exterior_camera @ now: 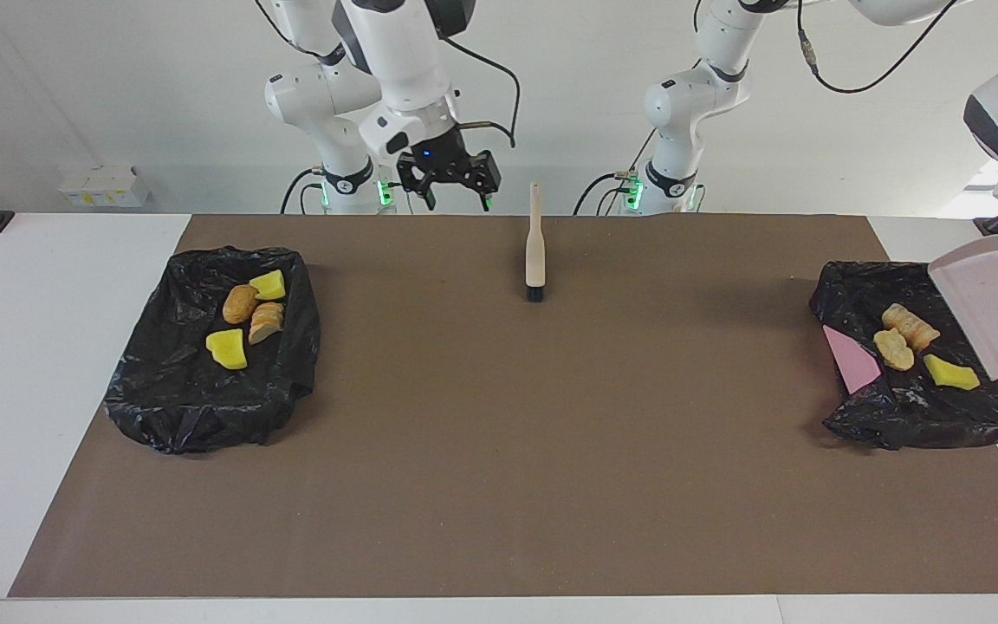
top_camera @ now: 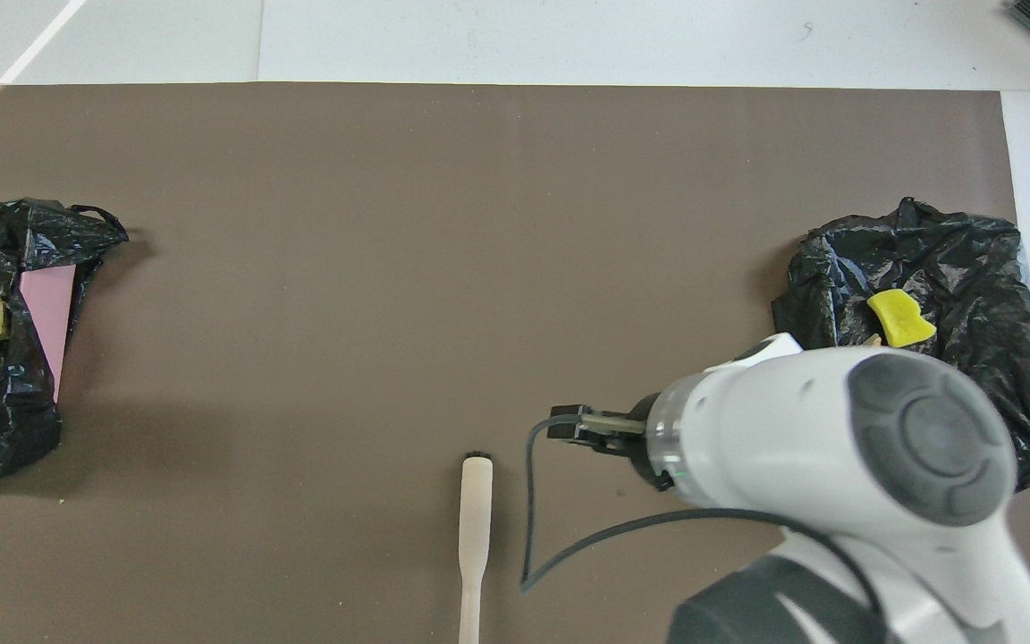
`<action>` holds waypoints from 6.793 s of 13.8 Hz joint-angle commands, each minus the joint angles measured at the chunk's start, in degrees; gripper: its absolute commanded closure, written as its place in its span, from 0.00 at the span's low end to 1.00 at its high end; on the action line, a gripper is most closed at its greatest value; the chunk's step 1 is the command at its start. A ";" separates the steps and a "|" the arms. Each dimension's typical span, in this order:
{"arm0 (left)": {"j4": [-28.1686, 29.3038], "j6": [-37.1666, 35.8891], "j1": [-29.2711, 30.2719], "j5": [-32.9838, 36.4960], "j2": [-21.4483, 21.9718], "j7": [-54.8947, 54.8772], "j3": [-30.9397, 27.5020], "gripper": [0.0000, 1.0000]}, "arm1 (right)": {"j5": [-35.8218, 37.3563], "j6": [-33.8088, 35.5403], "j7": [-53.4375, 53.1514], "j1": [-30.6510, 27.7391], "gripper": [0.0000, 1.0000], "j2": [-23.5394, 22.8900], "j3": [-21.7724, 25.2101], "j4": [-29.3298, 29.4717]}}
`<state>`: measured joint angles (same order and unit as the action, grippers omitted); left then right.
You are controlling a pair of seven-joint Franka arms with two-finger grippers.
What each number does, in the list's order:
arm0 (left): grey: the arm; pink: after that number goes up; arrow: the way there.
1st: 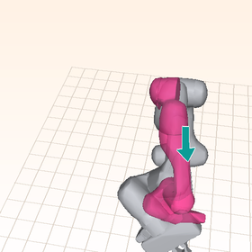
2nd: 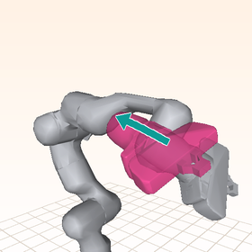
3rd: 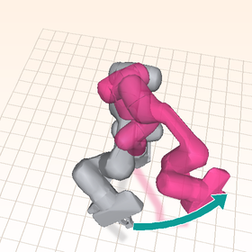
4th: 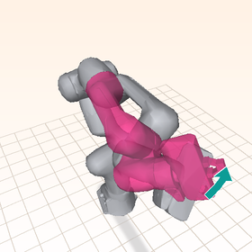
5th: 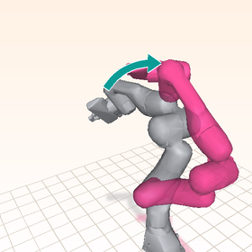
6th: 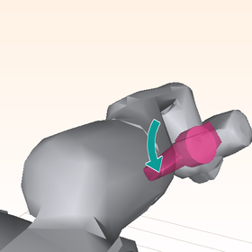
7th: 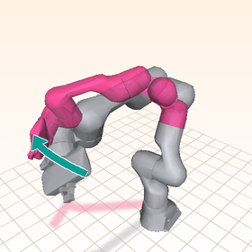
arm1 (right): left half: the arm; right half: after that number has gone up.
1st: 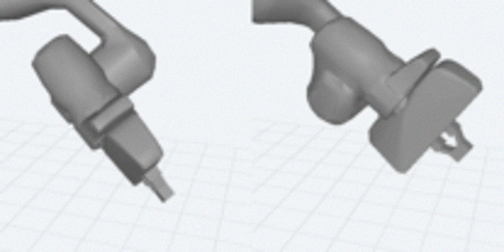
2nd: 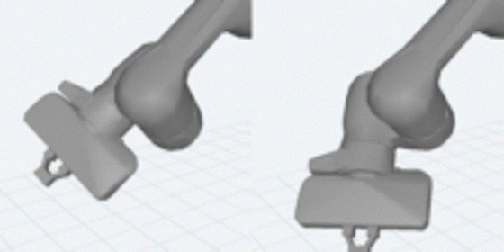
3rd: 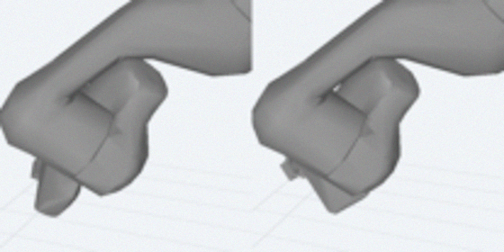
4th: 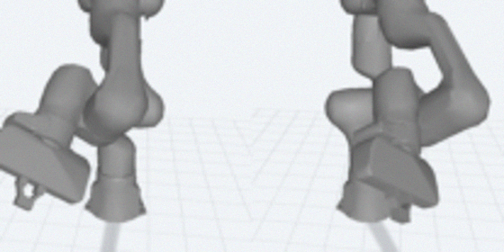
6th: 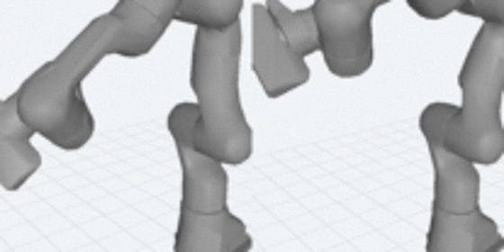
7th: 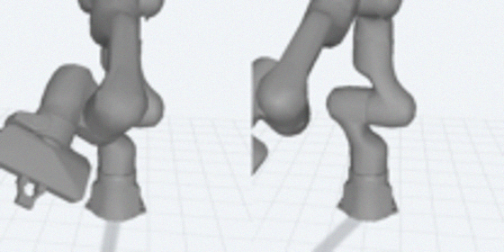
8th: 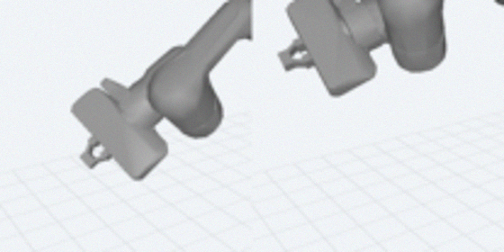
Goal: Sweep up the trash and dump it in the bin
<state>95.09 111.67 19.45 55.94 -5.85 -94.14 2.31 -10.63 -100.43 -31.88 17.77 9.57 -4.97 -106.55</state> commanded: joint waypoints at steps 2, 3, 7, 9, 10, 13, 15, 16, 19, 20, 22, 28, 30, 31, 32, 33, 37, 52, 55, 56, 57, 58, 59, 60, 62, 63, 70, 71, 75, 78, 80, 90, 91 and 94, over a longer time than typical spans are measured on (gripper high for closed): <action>3.08 -2.24 -2.39 0.40 5.32 2.46 -0.12 1.00 | 5.07 8.13 10.85 -7.82 0.00 -1.22 -0.65 8.53; 3.08 -3.38 -3.19 -1.69 5.41 5.08 -0.12 1.00 | 7.53 9.19 11.83 -8.53 0.00 -1.31 -0.74 10.46; 2.38 -8.13 -7.05 -12.67 7.42 12.04 -0.12 1.00 | 12.83 15.69 12.01 -11.43 0.00 -4.90 -0.74 17.85; 2.47 -10.58 -8.90 -19.96 8.22 17.30 -0.12 1.00 | 12.83 17.29 12.01 -13.02 0.00 -7.54 -0.74 21.98; 2.47 -11.82 -10.04 -22.78 8.22 21.07 -0.12 1.00 | 12.83 17.20 12.10 -13.72 0.00 -8.24 -0.57 22.87; 2.91 -12.88 -10.93 -34.45 8.40 30.22 -0.03 1.00 | 12.39 16.59 12.19 -15.14 0.00 -8.87 -0.39 23.76; 3.08 -13.85 -11.02 -41.58 8.48 38.20 -0.03 1.00 | 11.69 16.59 12.01 -15.13 0.00 -8.08 -0.30 22.62; 3.17 -13.76 -11.19 -44.49 8.49 42.33 0.06 1.00 | 11.60 16.59 12.36 -15.31 0.00 -7.90 -0.04 22.27; 3.52 -13.50 -14.87 -51.00 8.40 54.63 0.06 1.00 | 11.51 16.76 12.45 -16.27 0.00 -7.64 0.40 21.74; 3.70 -13.15 -16.45 -53.11 8.31 59.47 -0.03 1.00 | 11.51 16.76 12.45 -16.28 0.00 -7.37 0.40 21.21; 4.40 -11.58 -19.87 -55.84 7.96 67.56 -0.03 1.00 | 11.51 16.76 12.45 -16.28 0.00 -7.28 0.40 21.03; 7.65 -4.63 -30.69 -57.61 6.29 83.57 -0.03 1.00 | 9.05 17.46 12.54 -16.28 0.00 -5.79 0.49 18.93; 7.92 -3.05 -34.29 -57.61 4.45 87.10 -0.03 1.00 | 9.05 17.46 12.54 -16.71 0.00 -5.79 0.58 18.92; 8.00 -1.82 -36.05 -57.61 3.31 88.77 -0.03 1.00 | 9.05 17.29 12.45 -16.89 0.00 -5.79 0.58 18.92; 8.35 -0.42 -37.63 -57.61 2.08 91.04 -0.03 1.00 | 9.14 17.29 12.36 -16.89 0.00 -5.88 0.66 19.01; 8.62 1.08 -39.47 -57.61 1.11 93.16 -0.03 1.00 | 9.05 17.29 12.36 -16.98 0.00 -5.88 0.84 19.01; 8.71 9.15 -46.42 -57.61 -6.53 104.13 -0.03 1.00 | 9.14 16.94 12.28 -17.07 0.00 -5.88 0.84 19.10; 6.08 11.64 -48.56 -55.25 -10.06 124.82 -0.82 0.00 | 9.05 16.94 12.36 -17.07 0.00 -5.88 0.84 19.19; 4.23 11.11 -44.17 -54.62 -9.71 123.86 -0.82 0.00 | 9.14 16.94 12.36 -17.07 0.00 -5.88 0.93 19.10; 3.01 10.07 -42.76 -54.62 -9.71 122.55 -0.82 0.00 | 9.14 16.94 12.36 -17.07 0.00 -5.88 0.93 19.18; 2.21 9.18 -41.61 -54.71 -9.62 120.79 -0.82 0.00 | 9.14 16.94 12.36 -17.07 0.00 -5.88 0.93 19.19; 1.68 8.22 -40.12 -54.71 -9.27 118.77 -0.82 0.00 | 9.14 16.94 12.28 -17.07 0.00 -5.88 0.93 19.19; 1.59 7.51 -38.54 -54.71 -8.83 116.75 -0.82 0.00 | 9.14 16.94 12.28 -17.07 0.00 -5.88 0.84 19.19; 1.50 6.72 -37.22 -54.89 -7.87 114.64 -0.82 0.00 | 9.05 16.94 12.36 -17.07 0.00 -5.88 0.84 19.19; 1.50 4.27 -34.41 -55.24 -6.11 109.99 -0.82 0.00 | 9.05 16.94 12.36 -17.07 0.00 -5.88 0.93 19.10; 1.59 2.86 -33.09 -55.41 -5.15 107.09 -0.82 0.00 | 9.14 16.94 12.28 -17.07 0.00 -5.88 0.84 19.18; 2.03 -6.64 -23.85 -55.68 1.71 90.11 -0.91 0.00 | 9.05 16.94 12.36 -17.07 0.00 -5.88 0.93 19.10; 1.85 -7.43 -23.85 -55.68 2.24 90.45 -0.91 0.00 | 9.14 16.94 12.36 -17.07 0.00 -5.88 0.84 19.18; -1.99 -15.22 -23.85 -54.63 3.30 89.93 -0.73 0.00 | 9.14 16.94 12.36 -17.33 0.00 -5.88 0.93 19.10; -5.70 -19.99 -23.94 -54.54 3.47 89.57 -0.82 0.00 | 9.05 16.85 12.36 -17.33 0.00 -5.88 1.19 19.19; -7.02 -22.36 -24.02 -54.71 3.56 89.49 -1.08 0.00 | 9.14 16.85 12.36 -16.98 0.00 -5.88 1.19 19.10; -7.20 -21.24 -23.76 -55.59 5.76 86.85 -1.00 0.00 | 9.23 15.62 12.71 -16.89 0.00 -5.88 1.19 18.83; -7.29 -21.50 -23.76 -55.59 5.76 86.94 -1.00 0.00 | 9.23 15.62 13.50 -16.80 0.00 -5.88 1.19 18.83; -7.11 -21.94 -23.76 -55.68 5.85 86.76 -1.00 0.00 | 9.23 15.62 14.12 -16.80 0.00 -5.88 1.19 18.75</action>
<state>87.30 89.71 -4.59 0.53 -0.76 -6.52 1.32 -0.34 -83.59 -19.81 1.23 2.43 -3.91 -85.97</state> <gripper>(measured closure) 0.000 0.000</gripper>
